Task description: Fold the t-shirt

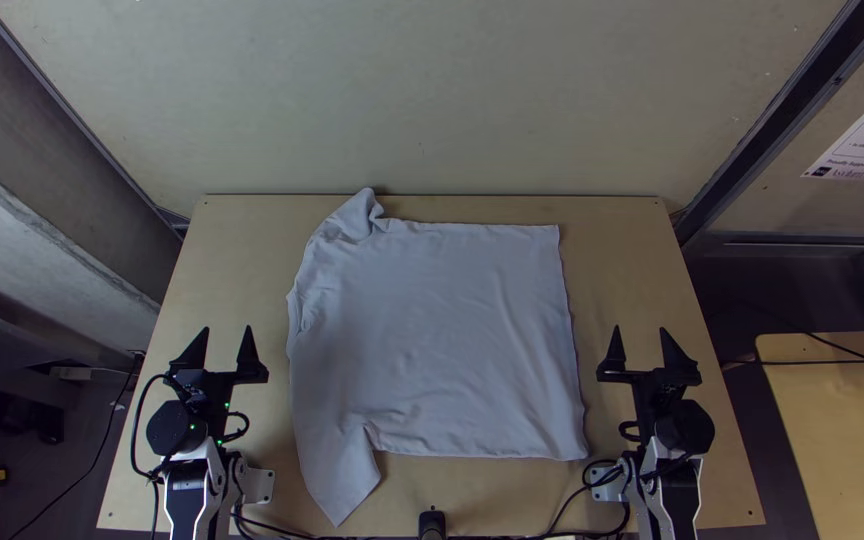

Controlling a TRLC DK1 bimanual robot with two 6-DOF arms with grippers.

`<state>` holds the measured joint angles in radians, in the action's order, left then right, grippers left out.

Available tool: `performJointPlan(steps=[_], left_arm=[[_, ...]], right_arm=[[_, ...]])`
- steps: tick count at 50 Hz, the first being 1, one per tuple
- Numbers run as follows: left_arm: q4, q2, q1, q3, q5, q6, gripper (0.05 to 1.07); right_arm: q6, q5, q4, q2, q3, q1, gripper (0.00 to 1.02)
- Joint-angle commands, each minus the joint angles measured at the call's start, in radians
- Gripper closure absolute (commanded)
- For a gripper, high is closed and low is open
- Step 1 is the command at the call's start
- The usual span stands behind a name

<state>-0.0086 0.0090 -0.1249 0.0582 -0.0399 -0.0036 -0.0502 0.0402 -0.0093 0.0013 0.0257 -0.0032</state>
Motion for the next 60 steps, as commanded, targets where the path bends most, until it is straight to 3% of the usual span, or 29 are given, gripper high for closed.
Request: performJointPlan(steps=[1,52,60], left_arm=[[-0.007,-0.009,-0.005,-0.04,0.0,-0.016,0.1],[-0.01,-0.009,0.002,-0.04,0.002,-0.016,0.1],[-0.011,-0.01,0.001,-0.04,0.008,-0.093,0.1]], right_arm=[[0.001,0.001,-0.001,-0.004,-0.018,-0.007,0.03],[0.033,-0.002,-0.008,-0.003,-0.017,-0.012,0.03],[0.032,0.0,0.002,-0.006,-0.018,-0.015,0.03]])
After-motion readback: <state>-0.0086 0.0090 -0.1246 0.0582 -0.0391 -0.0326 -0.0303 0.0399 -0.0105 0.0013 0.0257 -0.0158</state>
